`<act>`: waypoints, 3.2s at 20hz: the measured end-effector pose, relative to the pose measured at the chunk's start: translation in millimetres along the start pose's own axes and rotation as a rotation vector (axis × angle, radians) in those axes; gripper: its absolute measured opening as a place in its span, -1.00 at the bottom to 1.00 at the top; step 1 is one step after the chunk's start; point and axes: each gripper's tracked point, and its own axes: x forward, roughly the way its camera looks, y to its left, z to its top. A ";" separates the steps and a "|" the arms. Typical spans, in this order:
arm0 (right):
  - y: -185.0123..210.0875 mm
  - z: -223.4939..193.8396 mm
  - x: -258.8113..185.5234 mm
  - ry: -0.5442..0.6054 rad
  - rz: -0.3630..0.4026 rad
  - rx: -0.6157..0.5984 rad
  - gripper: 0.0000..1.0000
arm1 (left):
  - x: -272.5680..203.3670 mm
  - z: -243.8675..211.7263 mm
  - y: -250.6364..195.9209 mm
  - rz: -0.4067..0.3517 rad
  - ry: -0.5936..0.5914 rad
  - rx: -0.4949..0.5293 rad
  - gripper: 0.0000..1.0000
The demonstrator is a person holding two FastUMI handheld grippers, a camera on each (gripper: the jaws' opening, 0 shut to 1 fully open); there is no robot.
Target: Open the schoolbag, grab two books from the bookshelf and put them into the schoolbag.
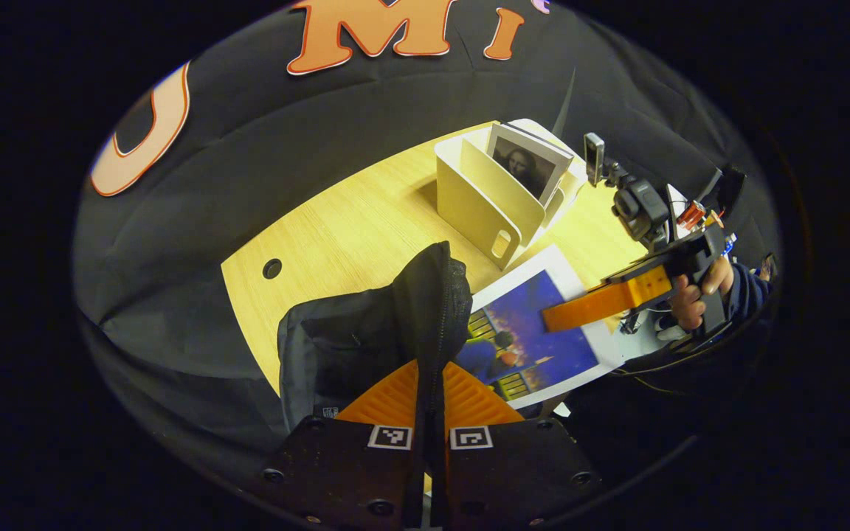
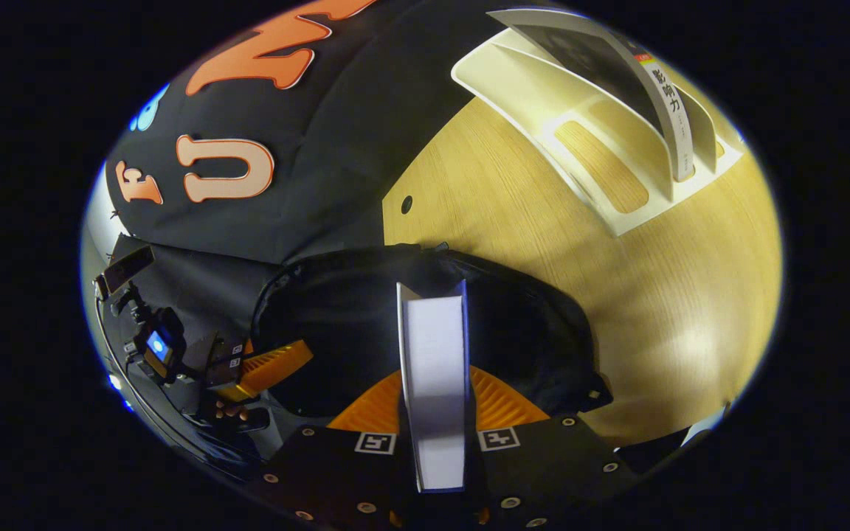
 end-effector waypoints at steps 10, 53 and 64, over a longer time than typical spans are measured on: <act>4.2 -1.4 75.3 -0.081 0.126 0.114 -0.48 | 4.7 3.7 -12.6 -0.023 -0.033 -0.057 -0.91; -23.5 232.7 -180.3 0.007 -0.566 -0.562 0.95 | 12.0 9.2 -26.3 0.052 -0.019 -0.275 -0.90; -95.4 290.1 -129.3 0.117 -0.721 -0.495 0.81 | 13.1 5.7 -25.2 0.087 0.008 -0.331 -0.90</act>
